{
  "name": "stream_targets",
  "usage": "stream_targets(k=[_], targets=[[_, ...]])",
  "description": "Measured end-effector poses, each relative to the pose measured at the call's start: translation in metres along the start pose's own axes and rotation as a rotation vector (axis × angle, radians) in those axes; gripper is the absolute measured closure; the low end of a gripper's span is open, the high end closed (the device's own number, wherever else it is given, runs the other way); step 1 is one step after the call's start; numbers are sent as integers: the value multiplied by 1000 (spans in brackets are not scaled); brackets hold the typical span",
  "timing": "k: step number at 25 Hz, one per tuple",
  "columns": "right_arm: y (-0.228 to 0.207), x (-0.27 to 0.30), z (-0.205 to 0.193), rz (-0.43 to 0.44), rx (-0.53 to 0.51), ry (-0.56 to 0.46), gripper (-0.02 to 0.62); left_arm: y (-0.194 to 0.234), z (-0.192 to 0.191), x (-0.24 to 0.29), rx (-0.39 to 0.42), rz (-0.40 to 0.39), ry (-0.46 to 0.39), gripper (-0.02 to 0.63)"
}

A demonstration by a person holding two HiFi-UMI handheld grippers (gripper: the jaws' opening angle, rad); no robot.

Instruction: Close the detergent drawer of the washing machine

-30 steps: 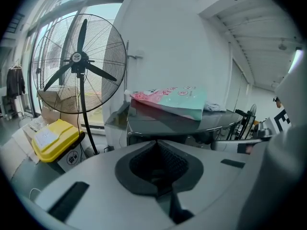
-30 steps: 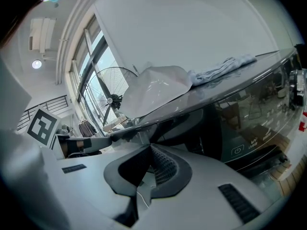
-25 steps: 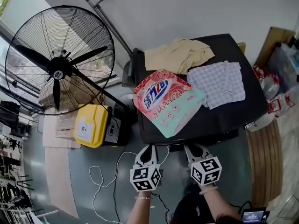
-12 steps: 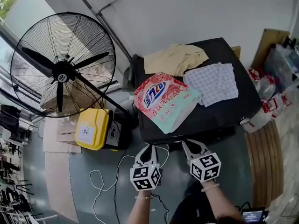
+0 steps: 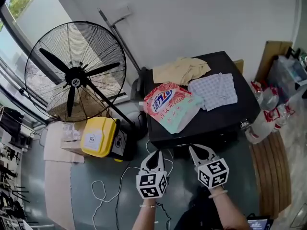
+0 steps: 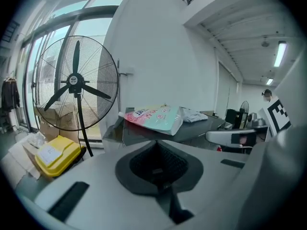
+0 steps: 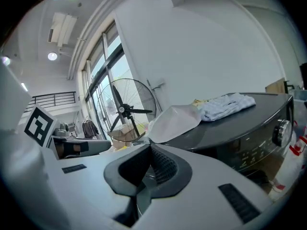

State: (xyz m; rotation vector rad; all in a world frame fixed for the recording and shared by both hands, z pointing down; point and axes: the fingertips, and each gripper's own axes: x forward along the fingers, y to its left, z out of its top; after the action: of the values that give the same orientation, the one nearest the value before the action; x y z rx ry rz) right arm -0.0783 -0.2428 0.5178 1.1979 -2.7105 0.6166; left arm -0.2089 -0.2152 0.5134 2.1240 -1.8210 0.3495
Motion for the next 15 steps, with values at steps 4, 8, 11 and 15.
stream_targets(k=[4,8,11,15], targets=[[12,-22,17,-3,-41,-29,571,-12,11,-25,11,-10,-29,589],[27,-44,35,4,-91,-66,571,-24,25,-48,29,-21,-58,589],[38,-59,51,10,-137,-90,571,-32,40,-65,27,-33,-85,589],[50,-79,68,23,-188,-114,571,-41,54,-82,33,-43,-110,589]])
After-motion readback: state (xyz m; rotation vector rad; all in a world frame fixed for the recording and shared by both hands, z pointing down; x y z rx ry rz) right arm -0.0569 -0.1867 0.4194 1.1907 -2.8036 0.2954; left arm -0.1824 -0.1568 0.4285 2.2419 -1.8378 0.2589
